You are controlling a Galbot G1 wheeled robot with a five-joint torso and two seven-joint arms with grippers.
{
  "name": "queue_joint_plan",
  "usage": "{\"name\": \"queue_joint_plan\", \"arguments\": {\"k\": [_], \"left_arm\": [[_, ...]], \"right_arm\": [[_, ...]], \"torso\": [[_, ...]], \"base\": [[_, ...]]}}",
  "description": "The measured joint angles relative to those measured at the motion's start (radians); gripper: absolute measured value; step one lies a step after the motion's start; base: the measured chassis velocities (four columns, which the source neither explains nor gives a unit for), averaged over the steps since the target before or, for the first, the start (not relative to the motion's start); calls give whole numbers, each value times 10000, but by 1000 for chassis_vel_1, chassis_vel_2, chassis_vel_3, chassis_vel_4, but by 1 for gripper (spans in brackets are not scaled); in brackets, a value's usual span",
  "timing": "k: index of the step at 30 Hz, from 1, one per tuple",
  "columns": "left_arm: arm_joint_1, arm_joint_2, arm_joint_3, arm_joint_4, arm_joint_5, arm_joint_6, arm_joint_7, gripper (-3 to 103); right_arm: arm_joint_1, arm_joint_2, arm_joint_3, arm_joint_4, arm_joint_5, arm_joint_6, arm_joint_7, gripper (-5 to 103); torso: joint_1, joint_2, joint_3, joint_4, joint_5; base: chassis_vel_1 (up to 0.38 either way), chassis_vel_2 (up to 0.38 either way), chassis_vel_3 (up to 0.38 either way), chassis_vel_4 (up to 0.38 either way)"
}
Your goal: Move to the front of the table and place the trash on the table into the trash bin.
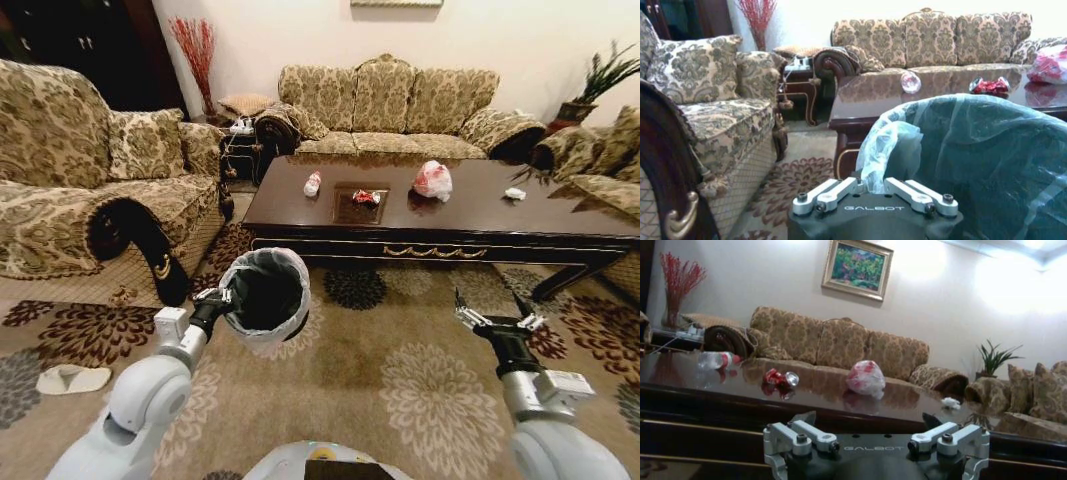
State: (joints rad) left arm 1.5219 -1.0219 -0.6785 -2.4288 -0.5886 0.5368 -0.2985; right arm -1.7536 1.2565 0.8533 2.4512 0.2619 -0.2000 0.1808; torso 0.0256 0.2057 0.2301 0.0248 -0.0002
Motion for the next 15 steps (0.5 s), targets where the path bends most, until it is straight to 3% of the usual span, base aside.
{"name": "queue_joint_plan", "arguments": {"k": [15], "left_arm": [[169, -148, -214, -28, -278, -316, -60, 3]], "right_arm": [[237, -140, -119, 9, 24, -214, 247, 100]], "torso": [[179, 646, 469, 0, 2]], "base": [[0, 0, 0, 0]]}}
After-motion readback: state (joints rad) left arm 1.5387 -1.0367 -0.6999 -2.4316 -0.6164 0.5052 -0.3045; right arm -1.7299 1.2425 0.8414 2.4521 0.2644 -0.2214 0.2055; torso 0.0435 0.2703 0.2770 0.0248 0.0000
